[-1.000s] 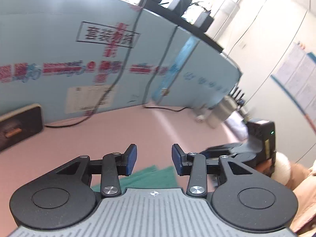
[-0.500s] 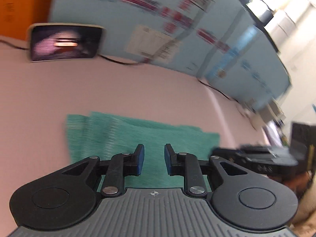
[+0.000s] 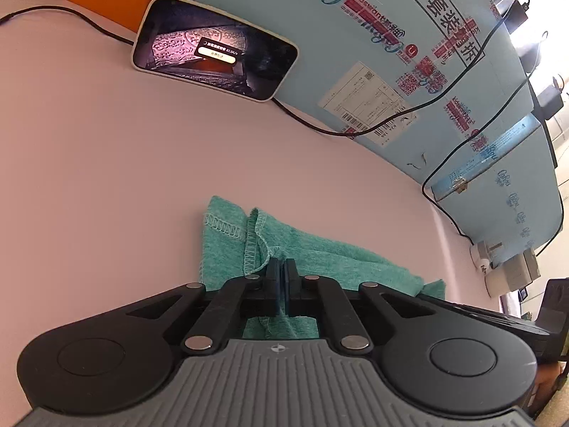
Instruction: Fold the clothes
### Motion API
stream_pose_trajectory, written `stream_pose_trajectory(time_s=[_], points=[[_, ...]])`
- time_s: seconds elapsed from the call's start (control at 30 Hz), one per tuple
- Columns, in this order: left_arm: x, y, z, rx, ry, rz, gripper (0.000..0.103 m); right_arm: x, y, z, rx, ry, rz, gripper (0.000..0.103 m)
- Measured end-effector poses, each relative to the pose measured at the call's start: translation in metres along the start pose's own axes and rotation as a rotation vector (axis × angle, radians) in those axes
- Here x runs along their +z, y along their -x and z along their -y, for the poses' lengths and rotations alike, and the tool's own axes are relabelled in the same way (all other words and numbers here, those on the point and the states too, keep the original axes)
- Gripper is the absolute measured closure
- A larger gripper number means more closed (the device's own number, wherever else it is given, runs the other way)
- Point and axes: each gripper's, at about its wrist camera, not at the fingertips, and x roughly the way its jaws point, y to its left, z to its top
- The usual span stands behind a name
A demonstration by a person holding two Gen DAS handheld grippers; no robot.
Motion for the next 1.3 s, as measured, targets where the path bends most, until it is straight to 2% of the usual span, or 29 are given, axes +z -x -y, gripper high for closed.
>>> stream_pose_trajectory(time_s=[0.53,0.77,0.97,1.13,1.3], points=[[-0.009,-0.003,0.010,0.044,-0.016,0.051,0.099,-0.009,-0.001,-0.002,-0.020,-0.042,0.056,0.095],[-0.011,-0.003,0.013,0.051,-0.030,0.047,0.099,-0.011,-0.002,-0.009,-0.055,-0.042,0.065,0.095],[-0.006,-0.003,0.009,0.047,-0.043,0.036,0.099,-0.011,-0.002,-0.004,-0.035,-0.058,0.066,0.095],[-0.004,-0.004,0.009,0.051,-0.045,0.024,0.099,-0.010,-0.002,-0.010,-0.058,-0.038,0.066,0.095],[-0.003,-0.005,0.017,0.083,-0.099,0.011,0.099,-0.011,-0.002,-0.008,-0.049,-0.043,0.069,0.095]])
